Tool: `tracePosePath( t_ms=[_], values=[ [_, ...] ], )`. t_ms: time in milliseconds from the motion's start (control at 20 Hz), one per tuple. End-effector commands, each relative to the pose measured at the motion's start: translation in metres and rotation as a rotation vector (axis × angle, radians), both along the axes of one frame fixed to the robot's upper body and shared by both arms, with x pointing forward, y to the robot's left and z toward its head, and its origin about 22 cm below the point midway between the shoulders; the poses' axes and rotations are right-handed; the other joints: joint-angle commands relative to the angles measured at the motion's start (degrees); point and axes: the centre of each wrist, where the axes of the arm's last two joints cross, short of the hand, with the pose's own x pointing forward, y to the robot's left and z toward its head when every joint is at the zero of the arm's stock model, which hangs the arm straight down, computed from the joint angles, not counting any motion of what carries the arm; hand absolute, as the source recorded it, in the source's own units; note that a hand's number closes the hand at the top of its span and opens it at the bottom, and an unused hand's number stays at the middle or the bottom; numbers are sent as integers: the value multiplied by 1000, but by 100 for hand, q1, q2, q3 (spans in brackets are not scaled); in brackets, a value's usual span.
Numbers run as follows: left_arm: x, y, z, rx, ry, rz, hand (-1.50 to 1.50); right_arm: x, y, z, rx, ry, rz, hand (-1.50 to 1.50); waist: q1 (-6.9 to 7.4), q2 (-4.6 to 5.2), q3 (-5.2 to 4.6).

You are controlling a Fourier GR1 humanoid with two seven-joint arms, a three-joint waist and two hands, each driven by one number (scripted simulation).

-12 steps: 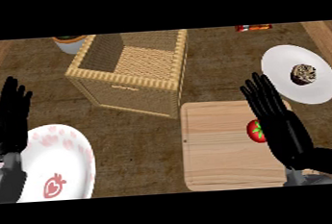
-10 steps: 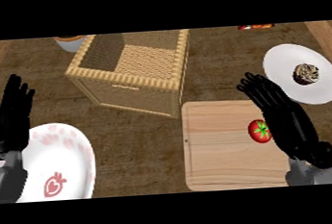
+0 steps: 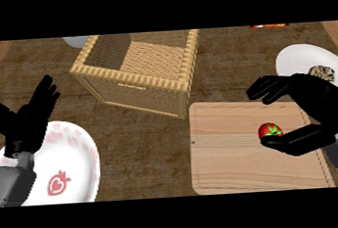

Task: Pick the tomato from the cutting board and place it in the basket

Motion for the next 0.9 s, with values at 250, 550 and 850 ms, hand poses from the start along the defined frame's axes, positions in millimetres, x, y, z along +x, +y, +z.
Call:
tracePosePath(
  t_ms=[250,550,850],
  values=[
    [-1,11,2,2,49,-19,0,-38,66,-4,-153,-113,-73,-150,-140,-75,-21],
    [-7,17,-6,17,69,-22,0,-33,26,73,-585,-99,-225,-150,-172,-121,-46],
    [3,13,9,9,58,-44,0,-28,6,155,-892,-188,-558,-150,-162,-122,-46]
  ],
)
